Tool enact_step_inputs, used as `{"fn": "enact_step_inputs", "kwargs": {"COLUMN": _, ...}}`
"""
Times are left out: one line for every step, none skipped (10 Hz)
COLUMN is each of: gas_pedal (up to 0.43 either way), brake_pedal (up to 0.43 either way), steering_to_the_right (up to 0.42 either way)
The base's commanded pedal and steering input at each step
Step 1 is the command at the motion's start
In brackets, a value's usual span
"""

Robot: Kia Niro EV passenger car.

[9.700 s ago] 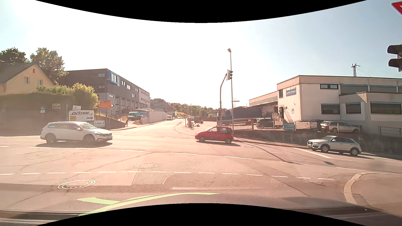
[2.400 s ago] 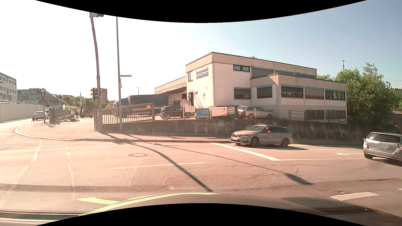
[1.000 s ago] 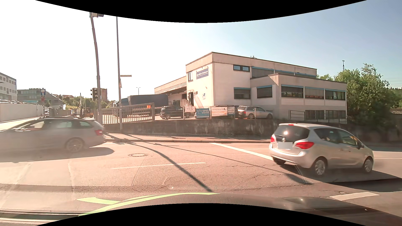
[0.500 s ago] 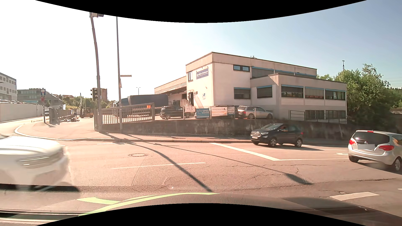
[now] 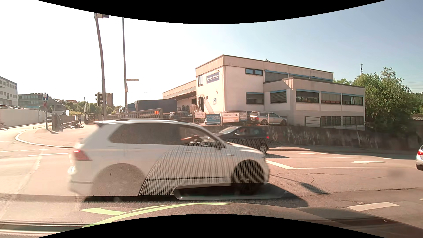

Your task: Follow the waypoints while adhering to traffic rules and regulations

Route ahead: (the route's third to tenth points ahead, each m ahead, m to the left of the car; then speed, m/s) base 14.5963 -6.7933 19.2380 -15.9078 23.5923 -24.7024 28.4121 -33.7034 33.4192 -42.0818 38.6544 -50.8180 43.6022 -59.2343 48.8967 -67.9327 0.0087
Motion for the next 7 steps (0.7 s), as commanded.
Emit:
{"fn": "enact_step_inputs", "kwargs": {"gas_pedal": 0.0, "brake_pedal": 0.311, "steering_to_the_right": 0.281}}
{"fn": "enact_step_inputs", "kwargs": {"gas_pedal": 0.0, "brake_pedal": 0.311, "steering_to_the_right": 0.281}}
{"fn": "enact_step_inputs", "kwargs": {"gas_pedal": 0.0, "brake_pedal": 0.311, "steering_to_the_right": 0.281}}
{"fn": "enact_step_inputs", "kwargs": {"gas_pedal": 0.0, "brake_pedal": 0.311, "steering_to_the_right": 0.281}}
{"fn": "enact_step_inputs", "kwargs": {"gas_pedal": 0.0, "brake_pedal": 0.311, "steering_to_the_right": 0.281}}
{"fn": "enact_step_inputs", "kwargs": {"gas_pedal": 0.0, "brake_pedal": 0.305, "steering_to_the_right": 0.281}}
{"fn": "enact_step_inputs", "kwargs": {"gas_pedal": 0.0, "brake_pedal": 0.311, "steering_to_the_right": 0.281}}
